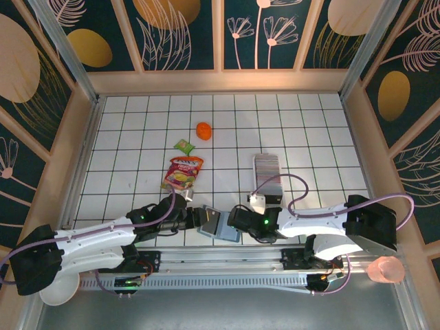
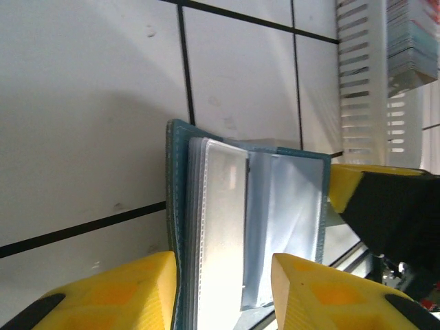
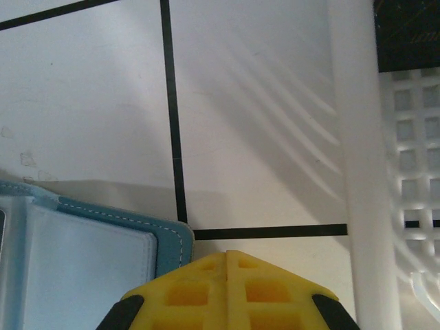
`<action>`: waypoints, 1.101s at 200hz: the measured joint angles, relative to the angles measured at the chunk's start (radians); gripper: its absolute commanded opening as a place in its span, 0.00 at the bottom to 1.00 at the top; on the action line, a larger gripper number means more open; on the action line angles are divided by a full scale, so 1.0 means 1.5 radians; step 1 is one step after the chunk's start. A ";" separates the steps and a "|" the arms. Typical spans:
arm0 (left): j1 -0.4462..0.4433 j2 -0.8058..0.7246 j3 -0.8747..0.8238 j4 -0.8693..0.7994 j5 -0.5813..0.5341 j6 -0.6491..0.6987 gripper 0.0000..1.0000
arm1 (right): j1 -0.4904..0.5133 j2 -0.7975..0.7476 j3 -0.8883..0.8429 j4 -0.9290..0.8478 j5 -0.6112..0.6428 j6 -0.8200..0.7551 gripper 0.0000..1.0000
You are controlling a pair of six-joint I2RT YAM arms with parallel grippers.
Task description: Put the credit cards into the card holder
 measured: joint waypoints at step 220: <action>-0.073 0.326 0.037 0.410 0.063 -0.115 0.22 | 0.004 -0.044 -0.021 0.069 0.006 0.019 0.20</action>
